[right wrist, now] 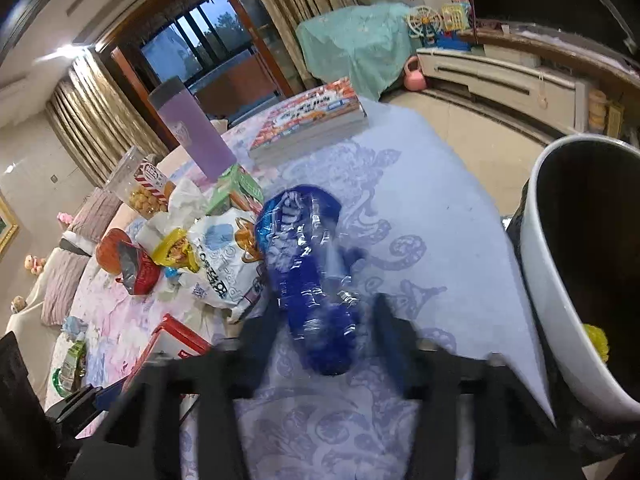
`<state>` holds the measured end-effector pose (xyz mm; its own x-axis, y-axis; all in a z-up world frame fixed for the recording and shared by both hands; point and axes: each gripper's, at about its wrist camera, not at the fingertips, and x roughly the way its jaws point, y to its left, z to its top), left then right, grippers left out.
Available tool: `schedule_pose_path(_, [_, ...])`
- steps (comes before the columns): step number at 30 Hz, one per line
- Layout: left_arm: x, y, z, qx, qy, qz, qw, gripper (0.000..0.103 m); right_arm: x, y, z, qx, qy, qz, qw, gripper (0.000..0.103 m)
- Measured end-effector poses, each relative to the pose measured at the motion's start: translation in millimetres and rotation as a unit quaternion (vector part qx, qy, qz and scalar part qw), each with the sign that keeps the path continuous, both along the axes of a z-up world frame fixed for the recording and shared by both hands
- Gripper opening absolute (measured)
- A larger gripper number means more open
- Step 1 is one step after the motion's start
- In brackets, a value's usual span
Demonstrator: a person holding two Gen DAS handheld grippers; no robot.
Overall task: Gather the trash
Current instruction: 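Grasp the blue plastic bag with the right gripper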
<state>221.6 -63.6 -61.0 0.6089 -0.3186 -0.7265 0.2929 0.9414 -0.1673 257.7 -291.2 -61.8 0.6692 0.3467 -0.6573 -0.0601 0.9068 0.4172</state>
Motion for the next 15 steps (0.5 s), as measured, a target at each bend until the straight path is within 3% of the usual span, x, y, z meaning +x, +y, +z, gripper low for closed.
schedule_pose_path(2, [1,-5,-3,0.001,0.002,-0.008,1.0000,0.034,-6,1,4,-0.007,-0.005,-0.001,1.000,0.032])
schedule_pose_path(15, [-17,-37,14,-0.017,-0.018,-0.041,0.9988,0.033,-72,-27,26,0.028,-0.035,-0.031,0.999,0.030])
